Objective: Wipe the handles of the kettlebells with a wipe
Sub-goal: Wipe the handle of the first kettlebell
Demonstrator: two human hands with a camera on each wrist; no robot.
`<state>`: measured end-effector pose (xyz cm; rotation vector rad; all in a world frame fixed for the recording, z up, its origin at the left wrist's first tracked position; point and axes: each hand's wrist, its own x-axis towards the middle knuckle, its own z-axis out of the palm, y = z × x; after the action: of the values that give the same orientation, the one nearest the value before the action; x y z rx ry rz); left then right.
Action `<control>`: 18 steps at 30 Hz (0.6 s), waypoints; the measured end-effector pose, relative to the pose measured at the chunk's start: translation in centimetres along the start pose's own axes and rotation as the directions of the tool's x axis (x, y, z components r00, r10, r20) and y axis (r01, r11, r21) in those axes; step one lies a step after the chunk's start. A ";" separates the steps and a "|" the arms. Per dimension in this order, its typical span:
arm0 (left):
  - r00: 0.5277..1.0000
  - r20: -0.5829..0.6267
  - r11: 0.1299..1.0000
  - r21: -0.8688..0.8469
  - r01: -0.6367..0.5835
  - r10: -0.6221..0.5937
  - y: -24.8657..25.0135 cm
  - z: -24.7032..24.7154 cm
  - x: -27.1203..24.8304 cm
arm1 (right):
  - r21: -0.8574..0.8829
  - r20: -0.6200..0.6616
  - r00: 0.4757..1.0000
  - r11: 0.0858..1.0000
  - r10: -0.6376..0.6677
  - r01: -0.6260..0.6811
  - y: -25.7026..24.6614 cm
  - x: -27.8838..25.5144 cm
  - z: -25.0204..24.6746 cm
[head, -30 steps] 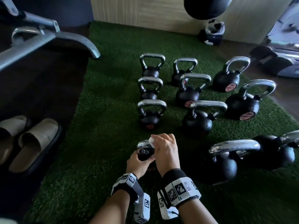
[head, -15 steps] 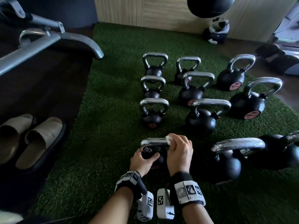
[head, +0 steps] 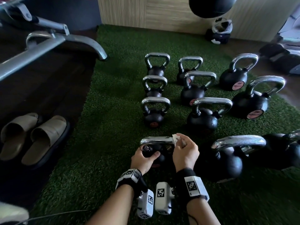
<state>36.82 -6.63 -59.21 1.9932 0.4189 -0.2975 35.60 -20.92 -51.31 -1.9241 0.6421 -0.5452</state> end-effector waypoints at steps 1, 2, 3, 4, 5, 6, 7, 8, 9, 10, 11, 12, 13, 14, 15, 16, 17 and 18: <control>1.000 0.000 1.000 -0.003 0.001 -0.001 0.1 0.0 -0.1 | 0.036 -0.011 0.999 0.999 0.040 -0.040 0.2 -0.2 -0.2; 1.000 -0.001 1.000 -0.005 0.009 -0.009 0.1 0.0 -0.2 | 0.077 -0.019 0.995 0.992 0.099 -0.098 0.7 -0.2 -0.3; 1.000 -0.001 1.000 -0.009 0.019 -0.019 0.2 0.0 -0.3 | 0.118 -0.013 0.985 0.979 0.170 -0.168 1.2 -0.3 -0.2; 0.999 0.001 0.999 -0.016 0.032 -0.032 0.3 0.0 -0.4 | 0.161 0.009 0.972 0.959 0.233 -0.232 2.0 -0.2 -0.1; 0.999 -0.001 0.999 -0.030 0.034 -0.034 0.4 -0.1 -0.5 | 0.213 0.044 0.956 0.933 0.289 -0.291 2.8 -0.1 0.2; 0.999 0.001 0.998 -0.052 0.037 -0.037 0.6 -0.2 -0.6 | 0.259 0.085 0.938 0.902 0.335 -0.346 3.5 0.2 0.5; 0.999 0.006 0.995 -0.088 0.037 -0.037 0.9 -0.3 -0.8 | 0.291 0.130 0.919 0.871 0.373 -0.395 4.3 0.3 0.7; 0.999 0.004 0.994 -0.105 0.036 -0.036 1.1 -0.4 -0.9 | 0.295 0.174 0.901 0.852 0.398 -0.433 5.1 0.4 1.0; 0.999 -0.005 0.995 -0.091 0.034 -0.035 1.3 -0.5 -1.1 | 0.275 0.217 0.883 0.841 0.417 -0.465 6.0 0.5 1.2; 0.999 -0.004 0.998 -0.052 0.043 -0.043 1.5 -0.6 -1.1 | 0.230 0.255 0.867 0.844 0.428 -0.484 6.7 0.6 1.5; 0.999 -0.008 0.999 -0.015 0.052 -0.052 1.8 -0.8 -1.1 | 0.178 0.287 0.856 0.855 0.429 -0.488 7.3 0.8 1.7; 0.998 -0.001 0.997 0.020 0.070 -0.070 1.9 -1.0 -1.0 | 0.132 0.311 0.853 0.870 0.419 -0.476 7.7 0.9 1.6; 0.995 0.022 0.994 0.060 0.092 -0.094 2.3 -1.4 -1.3 | 0.107 0.329 0.850 0.878 0.411 -0.467 7.6 0.9 1.2; 0.991 0.057 0.986 0.123 0.113 -0.121 2.5 -1.8 -1.4 | 0.100 0.353 0.841 0.877 0.410 -0.470 7.4 0.8 0.6; 0.985 0.092 0.973 0.189 0.130 -0.149 2.5 -2.2 -1.7 | 0.100 0.384 0.825 0.869 0.415 -0.484 7.2 0.8 -0.1; 0.977 0.110 0.962 0.225 0.153 -0.181 2.5 -2.6 -2.1 | 0.118 0.424 0.807 0.858 0.411 -0.499 6.9 0.6 -0.9; 0.970 0.128 0.965 0.193 0.180 -0.206 2.3 -2.9 -2.4 | 0.146 0.477 0.784 0.843 0.399 -0.518 6.8 0.4 -1.7; 0.960 0.164 0.972 0.100 0.212 -0.227 2.0 -3.0 -2.9 | 0.178 0.533 0.760 0.829 0.371 -0.530 6.3 0.0 -2.3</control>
<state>35.10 -5.16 -55.17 1.9822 0.5233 -0.6338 32.89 -24.77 -56.13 -1.4321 0.6222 0.1465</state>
